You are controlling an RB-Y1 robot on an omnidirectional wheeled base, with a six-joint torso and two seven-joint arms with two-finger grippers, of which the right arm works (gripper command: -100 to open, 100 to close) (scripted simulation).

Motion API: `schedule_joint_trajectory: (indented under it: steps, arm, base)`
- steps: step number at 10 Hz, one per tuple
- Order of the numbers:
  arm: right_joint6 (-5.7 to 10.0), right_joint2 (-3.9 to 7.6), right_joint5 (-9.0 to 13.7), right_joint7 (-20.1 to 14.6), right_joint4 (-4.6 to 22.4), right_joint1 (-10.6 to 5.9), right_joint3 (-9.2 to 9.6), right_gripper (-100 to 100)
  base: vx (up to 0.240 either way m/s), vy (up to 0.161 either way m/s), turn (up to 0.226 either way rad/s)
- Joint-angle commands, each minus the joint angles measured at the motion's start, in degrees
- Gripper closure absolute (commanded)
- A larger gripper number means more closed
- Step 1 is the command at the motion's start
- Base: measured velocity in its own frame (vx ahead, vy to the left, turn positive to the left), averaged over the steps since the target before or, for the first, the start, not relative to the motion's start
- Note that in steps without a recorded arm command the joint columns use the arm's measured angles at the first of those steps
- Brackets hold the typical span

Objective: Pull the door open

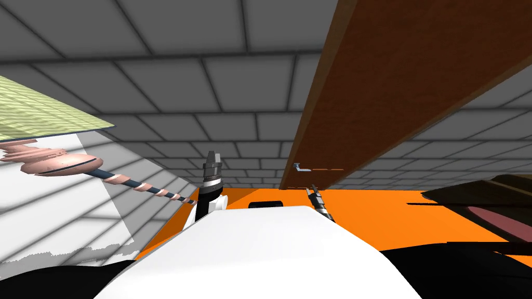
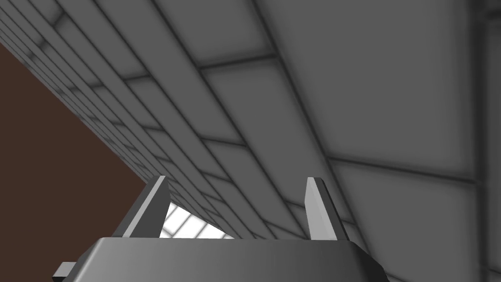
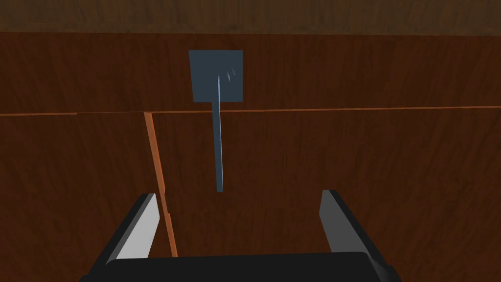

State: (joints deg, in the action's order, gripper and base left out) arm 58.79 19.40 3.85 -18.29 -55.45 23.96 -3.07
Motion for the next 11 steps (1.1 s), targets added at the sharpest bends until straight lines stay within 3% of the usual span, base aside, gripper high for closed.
schedule_joint_trajectory:
  steps: [1,4,5,11]
  arm:
    - [1.25,0.49,-0.1,-0.7,2.3,-0.28,0.03,-100]
    - [3.44,1.57,-0.2,-2.1,6.4,-0.6,0.07,-100]
    - [3.15,1.45,-0.1,-1.8,5.9,-0.66,0.04,-100]
    - [-0.58,0.63,0.4,-0.7,7.4,-5.33,-0.89,-100]
  base:
    - [0.073,-0.045,0.129]
    - [0.067,-0.059,0.121]
    - [0.034,-0.034,0.031]
    - [0.178,-0.041,0.051]
